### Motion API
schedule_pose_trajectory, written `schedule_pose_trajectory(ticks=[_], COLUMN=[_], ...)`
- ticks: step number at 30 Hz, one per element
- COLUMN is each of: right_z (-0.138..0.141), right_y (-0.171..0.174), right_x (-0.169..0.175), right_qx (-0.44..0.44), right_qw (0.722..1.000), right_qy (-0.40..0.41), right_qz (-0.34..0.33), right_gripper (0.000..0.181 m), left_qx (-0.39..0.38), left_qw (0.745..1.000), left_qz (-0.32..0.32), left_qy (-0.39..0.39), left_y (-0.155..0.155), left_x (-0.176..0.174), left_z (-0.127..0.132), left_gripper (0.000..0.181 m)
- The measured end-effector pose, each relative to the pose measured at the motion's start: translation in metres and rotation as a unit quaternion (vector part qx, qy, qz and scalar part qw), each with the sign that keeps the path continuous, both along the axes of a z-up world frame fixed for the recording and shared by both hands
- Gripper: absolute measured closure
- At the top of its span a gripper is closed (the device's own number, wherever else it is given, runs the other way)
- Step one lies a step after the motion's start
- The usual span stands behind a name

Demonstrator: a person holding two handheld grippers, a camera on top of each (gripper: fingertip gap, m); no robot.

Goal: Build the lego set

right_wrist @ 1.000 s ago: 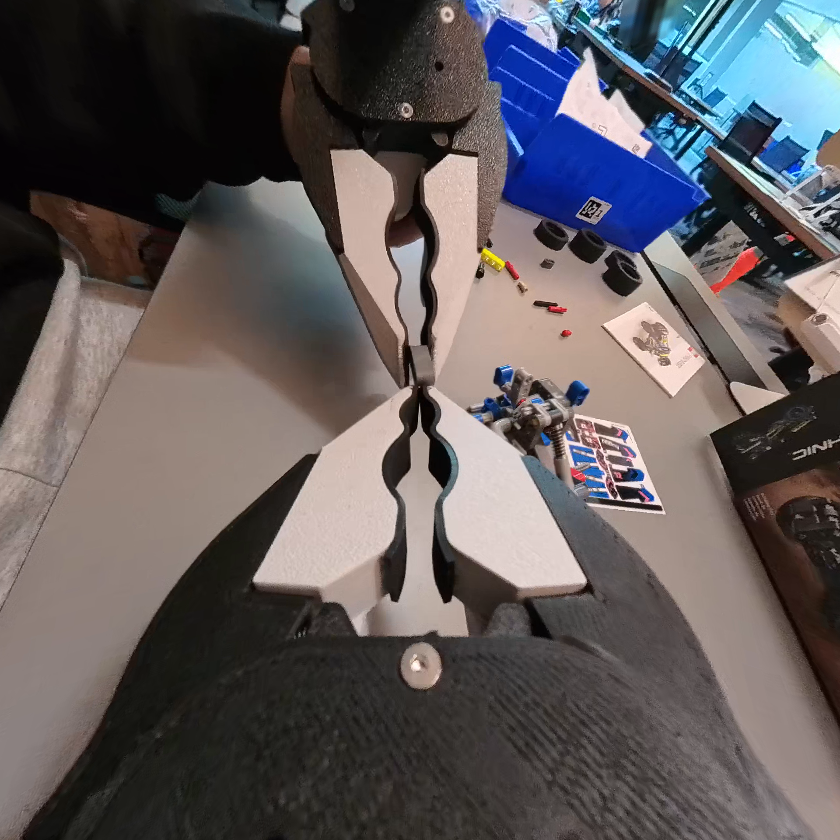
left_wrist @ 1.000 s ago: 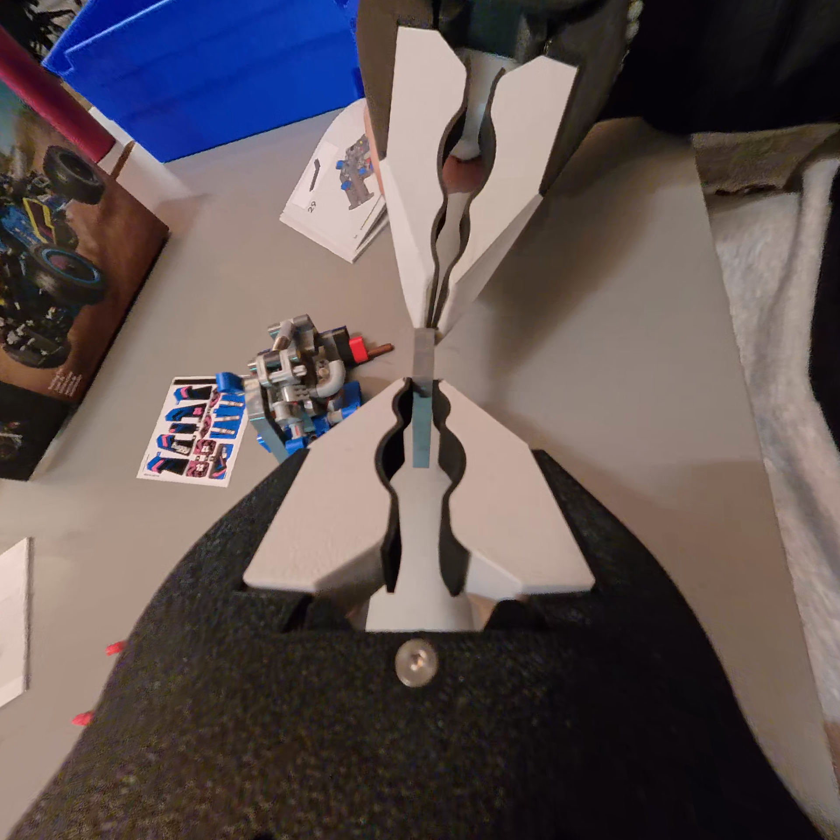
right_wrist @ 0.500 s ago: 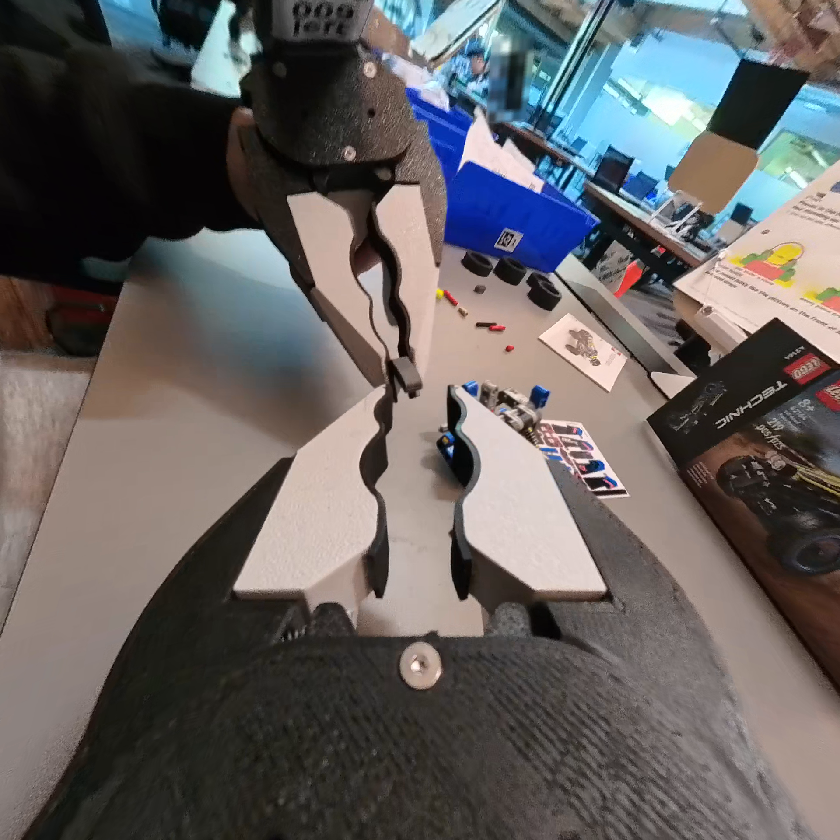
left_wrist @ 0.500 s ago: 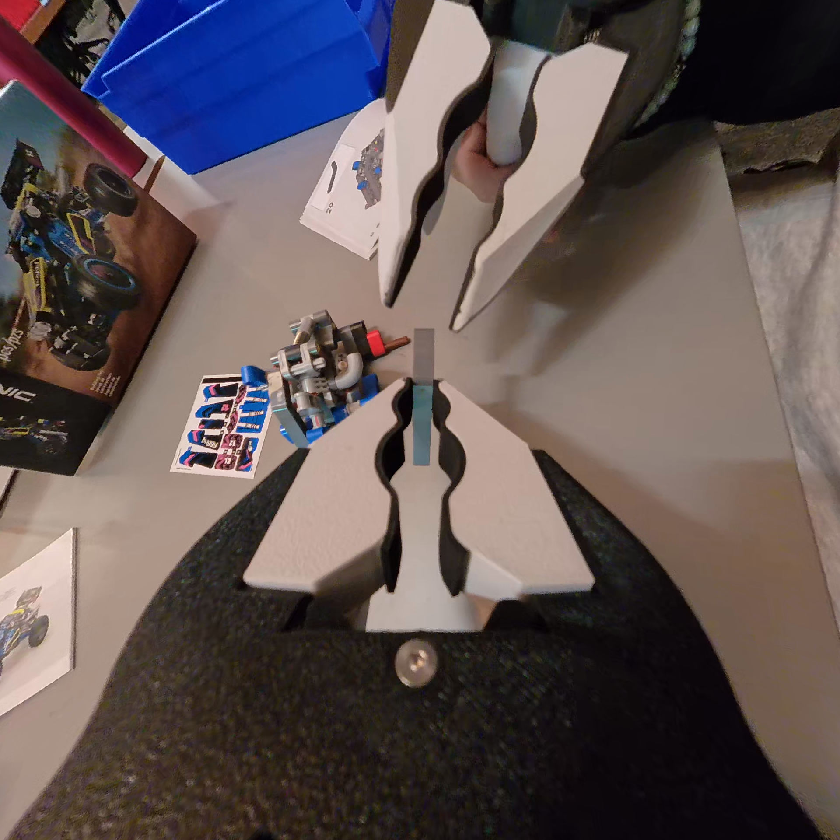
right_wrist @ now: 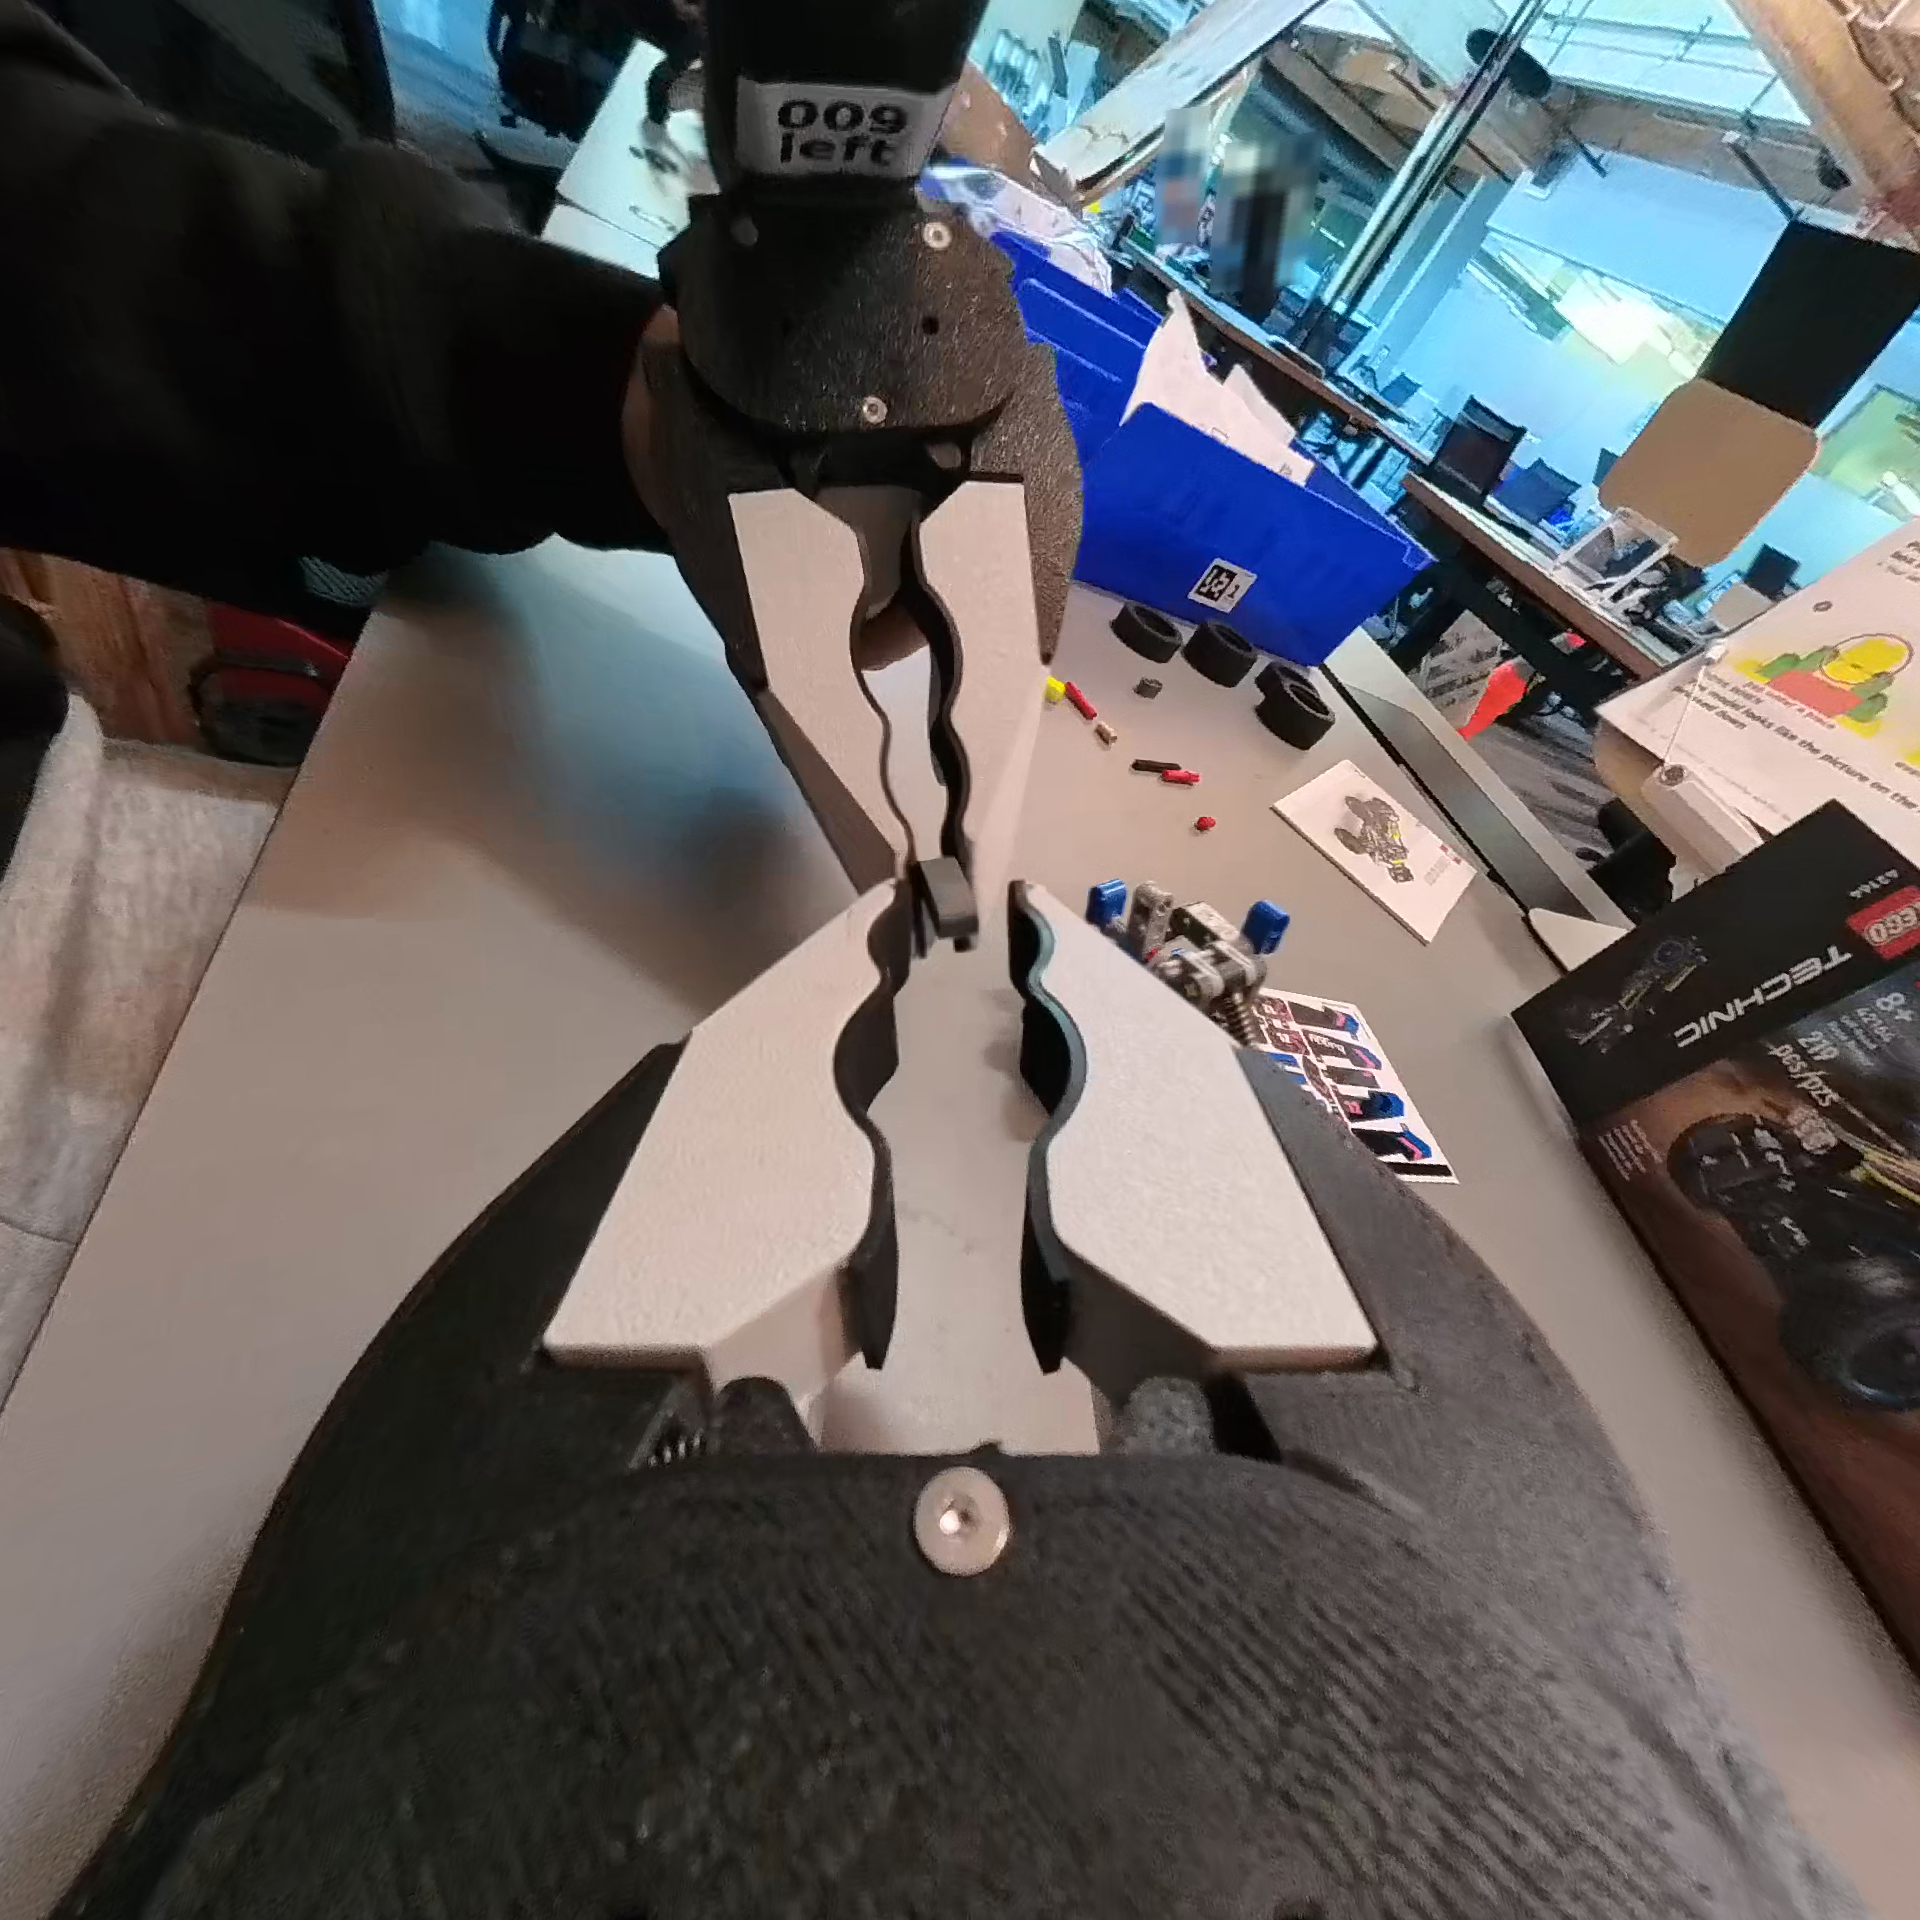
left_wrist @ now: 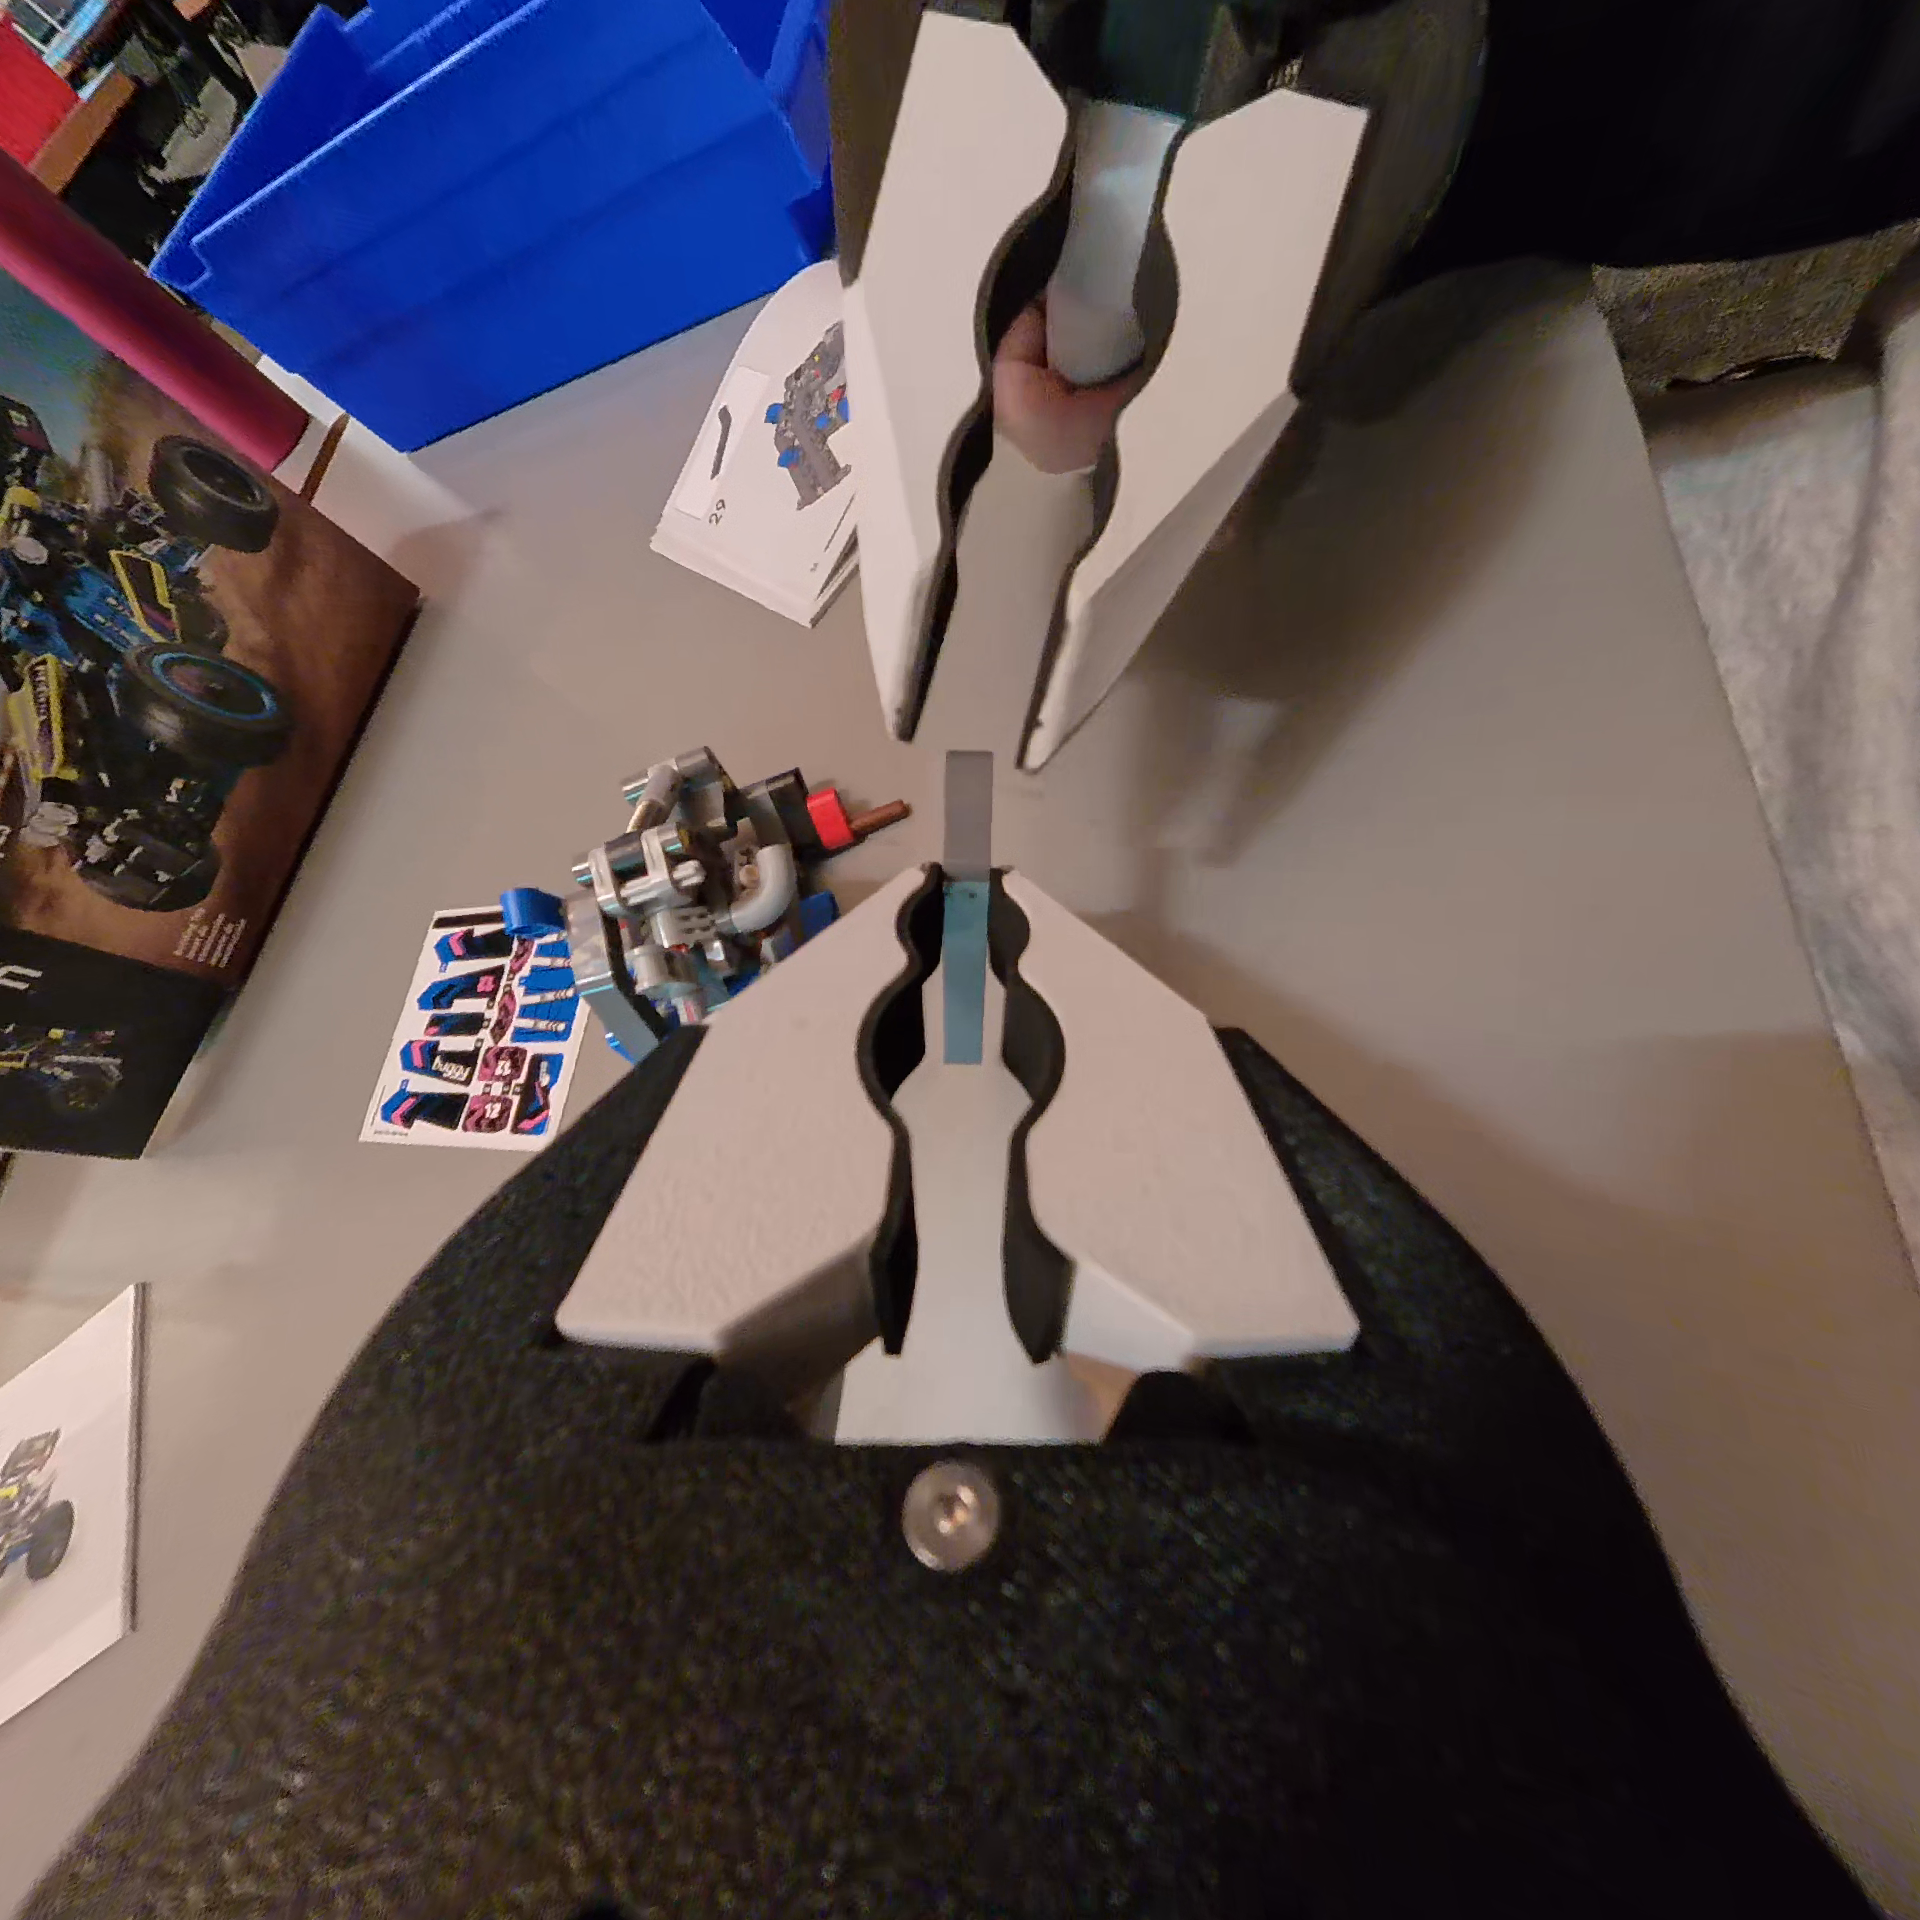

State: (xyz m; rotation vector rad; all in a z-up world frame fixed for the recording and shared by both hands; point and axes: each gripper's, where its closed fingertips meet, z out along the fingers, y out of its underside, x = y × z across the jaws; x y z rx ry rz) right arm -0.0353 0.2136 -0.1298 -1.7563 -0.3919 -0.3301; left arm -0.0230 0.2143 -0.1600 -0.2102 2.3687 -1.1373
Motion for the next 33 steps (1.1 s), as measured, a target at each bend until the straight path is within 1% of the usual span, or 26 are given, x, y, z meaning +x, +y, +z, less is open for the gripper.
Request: schedule_pose_trajectory(ticks=[2, 3, 10, 13, 17, 19, 21, 24, 33], right_z=[-0.004, -0.004, -0.004, -0.003, -0.003, -0.001, 0.0, 0.0, -0.001], right_y=[0.0, 0.001, 0.0, -0.002, -0.003, -0.001, 0.003, 0.008, 0.009], right_x=[0.0, 0.0, 0.0, 0.001, 0.003, 0.003, 0.0, -0.001, 0.002], right_qx=[-0.014, -0.015, -0.026, -0.024, -0.02, -0.011, -0.005, -0.003, -0.016], right_qw=[1.0, 1.0, 0.999, 0.999, 0.999, 0.999, 0.999, 0.999, 0.999], right_qy=[-0.003, -0.008, -0.032, -0.04, -0.042, -0.042, -0.035, -0.044, -0.039], right_qz=[0.004, 0.006, 0.011, 0.012, 0.012, 0.014, 0.022, 0.023, 0.028], right_gripper=[0.174, 0.174, 0.175, 0.175, 0.175, 0.175, 0.175, 0.175, 0.175], left_qx=[-0.007, -0.004, -0.004, 0.007, -0.008, -0.02, -0.011, 0.01, 0.005], left_qw=[1.0, 1.0, 1.0, 1.0, 1.0, 1.0, 1.0, 1.0, 1.0], left_qz=[-0.007, -0.006, -0.003, -0.001, 0.013, 0.013, 0.018, 0.021, 0.021], left_qy=[-0.002, -0.004, -0.011, 0.006, 0.011, 0.002, -0.002, -0.001, 0.003], left_y=[-0.003, -0.003, -0.003, 0.003, 0.012, 0.011, 0.011, 0.013, 0.015], left_x=[-0.001, -0.001, -0.001, -0.003, -0.001, 0.0, 0.002, 0.002, 0.002], left_z=[0.002, 0.001, 0.002, -0.002, 0.002, 0.006, 0.005, 0.0, -0.001], left_gripper=[0.176, 0.176, 0.176, 0.167, 0.165, 0.165, 0.165, 0.175, 0.176])
